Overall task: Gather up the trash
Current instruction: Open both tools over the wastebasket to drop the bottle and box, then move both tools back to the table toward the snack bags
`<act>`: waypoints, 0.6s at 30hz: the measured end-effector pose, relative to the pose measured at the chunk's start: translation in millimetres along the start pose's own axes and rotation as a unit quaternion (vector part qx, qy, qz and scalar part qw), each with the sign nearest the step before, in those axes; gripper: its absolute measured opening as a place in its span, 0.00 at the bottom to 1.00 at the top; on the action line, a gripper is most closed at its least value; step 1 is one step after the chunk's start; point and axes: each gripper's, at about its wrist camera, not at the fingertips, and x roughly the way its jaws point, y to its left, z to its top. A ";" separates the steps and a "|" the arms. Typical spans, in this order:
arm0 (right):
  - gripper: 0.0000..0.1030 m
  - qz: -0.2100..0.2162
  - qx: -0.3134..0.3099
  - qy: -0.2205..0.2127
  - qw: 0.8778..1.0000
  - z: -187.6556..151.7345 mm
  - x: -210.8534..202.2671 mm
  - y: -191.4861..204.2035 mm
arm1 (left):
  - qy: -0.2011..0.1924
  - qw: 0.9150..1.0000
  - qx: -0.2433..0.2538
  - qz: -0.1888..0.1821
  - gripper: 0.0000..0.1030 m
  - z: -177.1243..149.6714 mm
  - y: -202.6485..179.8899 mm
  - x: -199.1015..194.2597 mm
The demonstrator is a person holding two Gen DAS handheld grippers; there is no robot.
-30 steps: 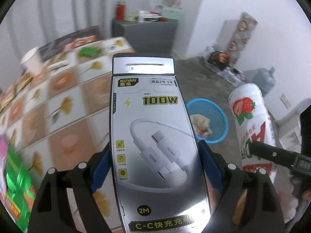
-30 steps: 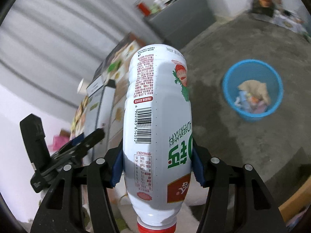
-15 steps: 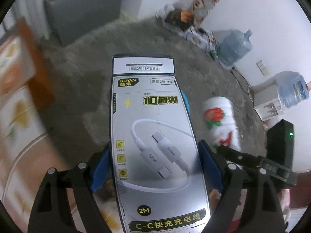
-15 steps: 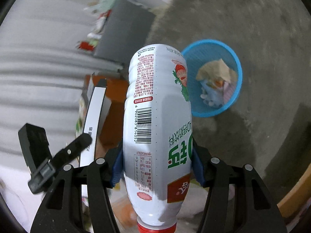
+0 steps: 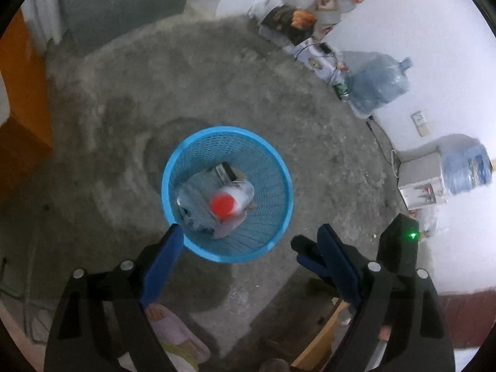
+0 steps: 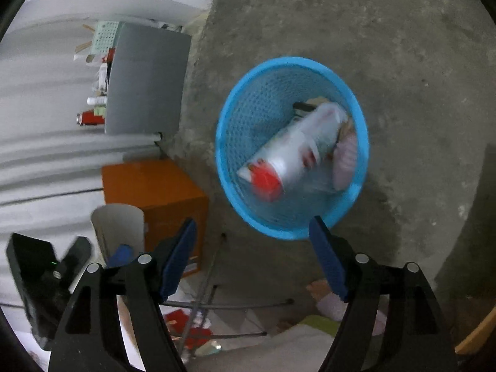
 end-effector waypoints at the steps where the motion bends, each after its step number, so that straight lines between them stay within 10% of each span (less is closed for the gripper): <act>1: 0.70 -0.003 -0.008 -0.007 1.000 -5.6 -5.2 -1.4 | -0.011 1.000 0.005 0.001 0.83 -4.0 0.3 -9.1; 10: 0.69 -0.045 -0.117 -0.037 0.991 -72.5 -52.3 12.3 | -0.133 0.985 0.078 0.073 0.83 -82.2 0.9 -136.6; 18: 0.70 0.011 -0.209 0.008 0.978 -138.7 -72.7 58.1 | -0.204 0.970 0.045 0.124 0.83 -153.1 29.4 -225.4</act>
